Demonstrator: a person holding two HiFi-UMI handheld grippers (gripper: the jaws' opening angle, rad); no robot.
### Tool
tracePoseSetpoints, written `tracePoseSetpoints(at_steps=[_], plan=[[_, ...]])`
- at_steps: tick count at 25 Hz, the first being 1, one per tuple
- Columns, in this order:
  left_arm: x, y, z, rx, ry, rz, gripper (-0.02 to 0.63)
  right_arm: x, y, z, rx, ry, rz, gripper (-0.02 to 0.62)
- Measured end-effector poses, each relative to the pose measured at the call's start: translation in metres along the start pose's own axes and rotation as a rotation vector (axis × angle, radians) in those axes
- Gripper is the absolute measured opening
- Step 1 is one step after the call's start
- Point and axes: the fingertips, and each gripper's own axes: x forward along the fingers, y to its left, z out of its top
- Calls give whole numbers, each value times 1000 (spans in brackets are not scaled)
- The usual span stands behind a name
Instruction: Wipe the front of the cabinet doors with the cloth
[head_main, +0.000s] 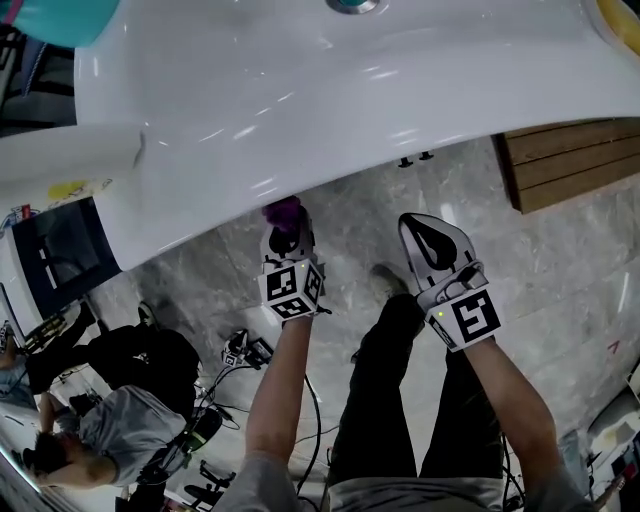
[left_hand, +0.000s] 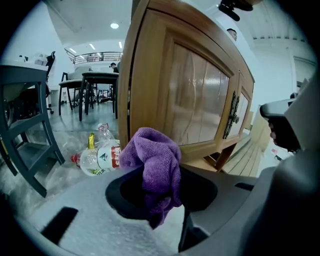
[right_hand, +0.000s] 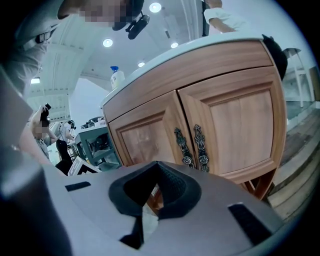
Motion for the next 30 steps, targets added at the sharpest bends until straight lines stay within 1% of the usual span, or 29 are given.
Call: tracePoseSetpoints(at_steps=[8,12,22,30], plan=[[20,6,-10,74,47,-2,140,8,-6,-3,5,-16,-18,9],[25,0,-9,73,53,-14,140,4,-14,-2,21,-26,-41,9],[37,-36,-4,84,61,-89,140,-11,-31,-5,42,-25,-83,9],[50,-74,0,83,58,-143,140,-22,-49,-1,54,-49,-118,9]])
